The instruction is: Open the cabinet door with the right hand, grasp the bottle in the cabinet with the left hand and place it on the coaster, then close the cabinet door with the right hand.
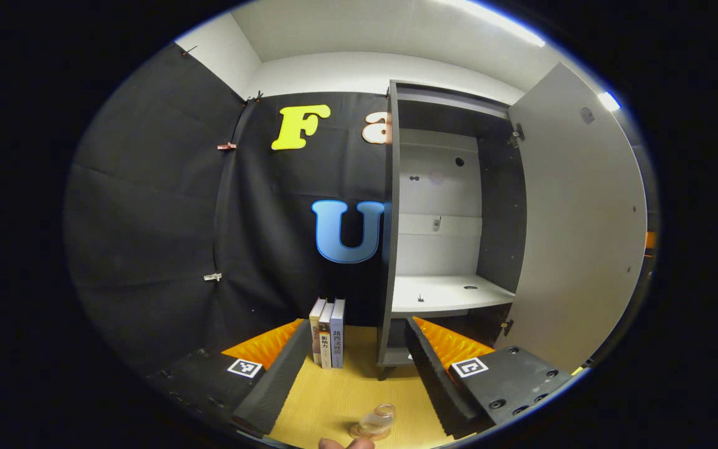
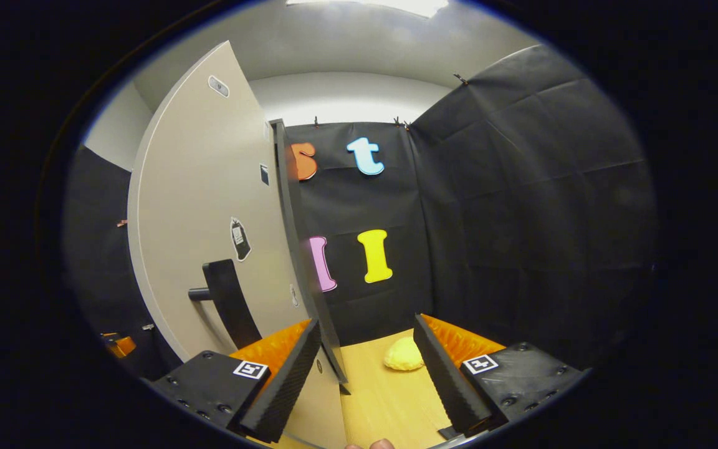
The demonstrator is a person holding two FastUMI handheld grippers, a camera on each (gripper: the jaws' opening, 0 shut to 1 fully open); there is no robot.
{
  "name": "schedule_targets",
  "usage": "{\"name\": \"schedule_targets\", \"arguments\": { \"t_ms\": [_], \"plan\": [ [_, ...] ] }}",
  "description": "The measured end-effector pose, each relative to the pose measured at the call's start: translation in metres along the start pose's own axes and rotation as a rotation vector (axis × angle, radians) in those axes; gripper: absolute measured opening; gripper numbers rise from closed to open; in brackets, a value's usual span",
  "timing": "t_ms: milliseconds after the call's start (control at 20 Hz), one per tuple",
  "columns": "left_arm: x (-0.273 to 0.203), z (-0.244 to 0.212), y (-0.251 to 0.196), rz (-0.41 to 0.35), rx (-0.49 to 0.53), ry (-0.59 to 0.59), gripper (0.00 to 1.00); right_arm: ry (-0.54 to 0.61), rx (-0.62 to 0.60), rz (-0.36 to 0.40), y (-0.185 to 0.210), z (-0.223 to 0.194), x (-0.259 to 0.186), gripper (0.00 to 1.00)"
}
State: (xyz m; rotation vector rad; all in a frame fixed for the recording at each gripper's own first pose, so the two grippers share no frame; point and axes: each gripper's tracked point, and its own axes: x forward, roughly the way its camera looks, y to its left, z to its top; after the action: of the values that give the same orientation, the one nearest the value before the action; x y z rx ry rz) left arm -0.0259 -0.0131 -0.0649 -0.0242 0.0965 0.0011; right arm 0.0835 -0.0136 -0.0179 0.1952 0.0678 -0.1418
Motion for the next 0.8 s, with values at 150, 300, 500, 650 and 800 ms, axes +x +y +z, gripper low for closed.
{"name": "schedule_targets", "arguments": {
  "t_ms": [150,300,500,650,800],
  "plan": [
    [0.0,0.0,0.002,0.002,0.001,0.005,0.95,0.014,-0.009,0.062,0.029,-0.006,-0.006,0.97],
    [0.0,0.001,0.003,0.002,0.012,0.003,0.94,0.039,0.021,0.125,0.065,-0.017,-0.009,0.98],
    [-0.002,0.0,0.006,0.009,0.018,0.006,0.95,0.061,0.046,0.213,0.116,-0.029,-0.003,0.98],
    [-0.004,0.0,0.01,0.017,0.018,0.008,0.95,0.078,0.021,0.271,0.142,-0.039,0.013,0.97],
    [-0.006,0.002,0.012,0.023,0.018,0.004,0.95,0.086,-0.001,0.321,0.171,-0.04,0.019,0.98]
  ]
}}
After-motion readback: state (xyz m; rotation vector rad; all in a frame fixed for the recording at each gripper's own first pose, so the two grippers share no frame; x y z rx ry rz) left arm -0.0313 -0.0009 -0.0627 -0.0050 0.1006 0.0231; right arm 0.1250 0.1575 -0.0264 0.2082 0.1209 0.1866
